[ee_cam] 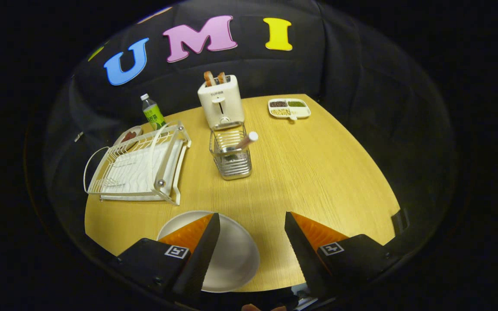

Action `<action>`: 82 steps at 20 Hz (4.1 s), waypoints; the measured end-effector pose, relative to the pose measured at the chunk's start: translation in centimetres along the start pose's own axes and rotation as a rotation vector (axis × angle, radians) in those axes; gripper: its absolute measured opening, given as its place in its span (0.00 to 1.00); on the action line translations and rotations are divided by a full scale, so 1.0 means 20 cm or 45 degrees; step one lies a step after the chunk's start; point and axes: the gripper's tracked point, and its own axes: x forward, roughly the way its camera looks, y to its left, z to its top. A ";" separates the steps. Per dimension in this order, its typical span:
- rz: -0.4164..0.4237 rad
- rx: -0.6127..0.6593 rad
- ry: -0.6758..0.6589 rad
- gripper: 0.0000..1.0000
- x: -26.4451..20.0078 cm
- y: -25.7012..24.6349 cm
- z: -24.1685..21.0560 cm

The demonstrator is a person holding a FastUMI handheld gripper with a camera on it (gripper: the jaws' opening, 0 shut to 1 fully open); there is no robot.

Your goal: Take the plate from the dish rack, then take the spoon from the basket and place it into the plate.

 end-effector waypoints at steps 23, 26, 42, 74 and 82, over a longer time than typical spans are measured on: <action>0.167 -0.151 0.011 0.13 0.44 0.13 0.41; 0.160 -0.132 -0.028 0.13 0.37 0.14 0.47; 0.348 -0.105 -0.262 0.13 -0.38 0.31 0.73; 0.378 -0.436 0.300 0.15 0.00 0.30 -0.62; 0.284 -0.401 0.279 0.62 0.06 0.26 -0.59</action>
